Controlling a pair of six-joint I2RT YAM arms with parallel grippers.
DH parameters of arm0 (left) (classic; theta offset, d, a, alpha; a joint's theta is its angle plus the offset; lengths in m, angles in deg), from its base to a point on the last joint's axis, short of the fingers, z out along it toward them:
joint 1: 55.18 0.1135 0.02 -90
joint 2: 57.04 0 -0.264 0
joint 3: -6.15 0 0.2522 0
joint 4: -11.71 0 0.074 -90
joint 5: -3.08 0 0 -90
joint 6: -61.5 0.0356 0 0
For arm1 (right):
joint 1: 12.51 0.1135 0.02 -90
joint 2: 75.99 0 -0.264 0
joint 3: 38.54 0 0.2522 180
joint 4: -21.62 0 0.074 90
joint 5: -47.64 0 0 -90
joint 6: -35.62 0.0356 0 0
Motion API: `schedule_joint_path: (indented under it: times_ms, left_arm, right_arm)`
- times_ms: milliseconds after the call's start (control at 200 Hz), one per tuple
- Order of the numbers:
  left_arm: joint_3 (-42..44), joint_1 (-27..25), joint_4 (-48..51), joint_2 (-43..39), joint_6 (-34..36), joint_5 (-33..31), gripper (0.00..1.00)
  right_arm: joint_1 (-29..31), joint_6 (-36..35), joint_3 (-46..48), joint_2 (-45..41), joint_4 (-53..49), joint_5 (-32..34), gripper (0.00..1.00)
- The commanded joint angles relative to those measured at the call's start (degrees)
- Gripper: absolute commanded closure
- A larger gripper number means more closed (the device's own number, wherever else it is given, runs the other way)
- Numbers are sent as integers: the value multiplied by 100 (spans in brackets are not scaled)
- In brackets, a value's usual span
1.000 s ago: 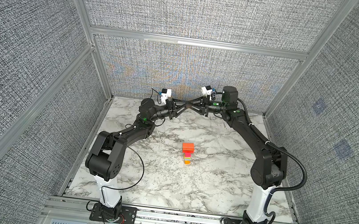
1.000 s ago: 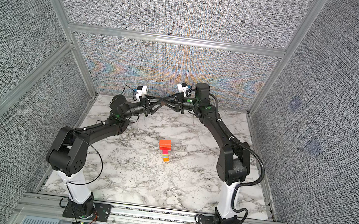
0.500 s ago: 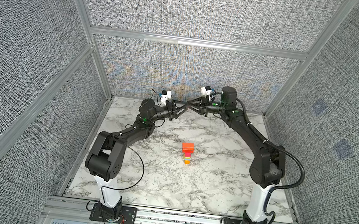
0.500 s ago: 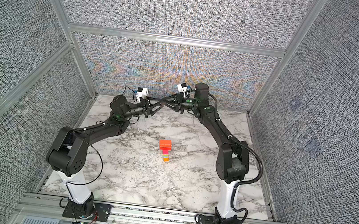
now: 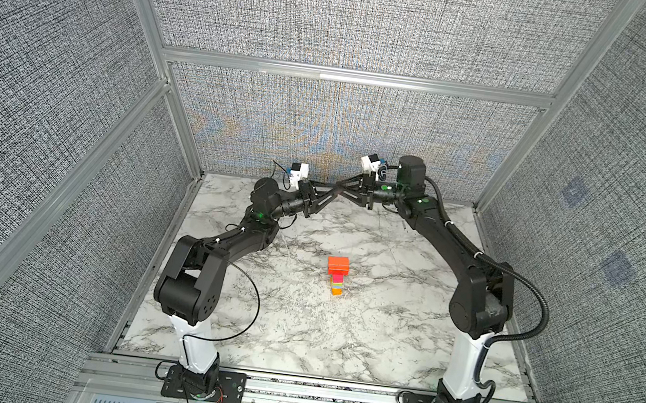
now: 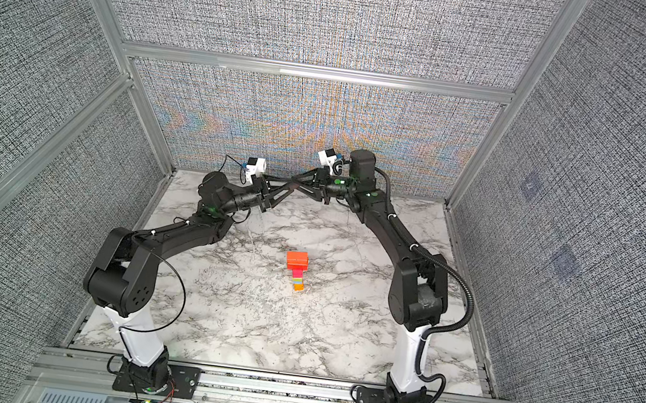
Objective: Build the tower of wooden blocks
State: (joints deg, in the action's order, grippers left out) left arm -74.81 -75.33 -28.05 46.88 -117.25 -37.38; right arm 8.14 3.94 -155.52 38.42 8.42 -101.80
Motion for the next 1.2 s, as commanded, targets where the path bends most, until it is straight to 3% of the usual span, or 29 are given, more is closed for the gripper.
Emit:
schedule_joint_path:
  times_ms: [0, 140, 385, 970, 1190]
  left_arm:
    - [29, -7, -177, 14, -38, 33, 65]
    - [58, -9, -225, 20, -37, 60, 69]
    - [94, -7, -352, 49, -126, 51, 77]
    - [4, -7, -313, 37, -116, 102, 78]
    - [84, -7, -212, -32, 12, 175, 79]
  right_arm:
    - [19, -148, 21, -37, 51, -34, 85]
    - [17, -212, -21, -24, -38, -15, 78]
    - [12, -214, -33, -22, -38, -15, 74]
    - [-12, -287, -38, -23, -118, -33, 74]
    - [-27, -291, -225, 66, -232, -120, 63]
